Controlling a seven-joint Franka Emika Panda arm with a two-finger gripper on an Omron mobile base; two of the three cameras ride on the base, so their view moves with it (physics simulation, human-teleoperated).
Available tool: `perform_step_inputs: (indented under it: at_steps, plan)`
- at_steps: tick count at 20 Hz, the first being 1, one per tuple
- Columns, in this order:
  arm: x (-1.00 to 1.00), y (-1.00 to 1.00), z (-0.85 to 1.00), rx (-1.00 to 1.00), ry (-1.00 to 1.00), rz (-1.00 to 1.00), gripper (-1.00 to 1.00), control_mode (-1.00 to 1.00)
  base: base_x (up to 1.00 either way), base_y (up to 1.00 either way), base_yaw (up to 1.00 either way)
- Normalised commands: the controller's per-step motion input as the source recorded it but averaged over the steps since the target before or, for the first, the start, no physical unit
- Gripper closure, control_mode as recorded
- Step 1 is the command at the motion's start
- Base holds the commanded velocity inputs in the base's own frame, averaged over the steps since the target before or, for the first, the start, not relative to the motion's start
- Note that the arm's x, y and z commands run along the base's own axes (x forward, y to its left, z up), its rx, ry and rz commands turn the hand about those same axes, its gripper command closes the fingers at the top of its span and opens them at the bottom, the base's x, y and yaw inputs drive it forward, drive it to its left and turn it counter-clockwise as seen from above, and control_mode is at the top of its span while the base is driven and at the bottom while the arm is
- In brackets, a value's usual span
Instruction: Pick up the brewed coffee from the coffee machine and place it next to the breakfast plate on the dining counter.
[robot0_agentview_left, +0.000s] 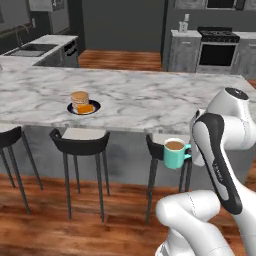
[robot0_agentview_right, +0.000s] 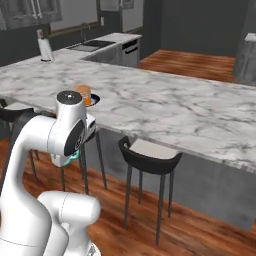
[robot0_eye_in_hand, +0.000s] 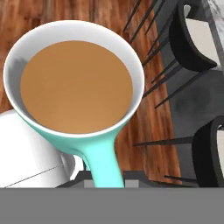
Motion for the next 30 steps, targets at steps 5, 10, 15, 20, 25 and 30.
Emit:
perform_step_inputs:
  at_steps: [5,10,15,20,25,30]
  plan:
    - [0.0,0.0,0.0,0.0,0.0,0.0,1.0,1.0,0.25,1.0,-0.38]
    - [0.0,0.0,0.0,0.0,0.0,0.0,1.0,1.0,0.58,0.99,-0.46]
    - [0.0,0.0,0.0,0.0,0.0,0.0,1.0,1.0,0.59,0.94,-0.47]
    - [0.0,0.0,0.0,0.0,0.0,0.0,1.0,1.0,0.63,0.58,-0.41]
    - [0.0,0.0,0.0,0.0,0.0,0.0,1.0,1.0,0.85,0.02,-0.29]
    - [0.0,0.0,0.0,0.0,0.0,0.0,1.0,1.0,0.86,0.01,-0.23]
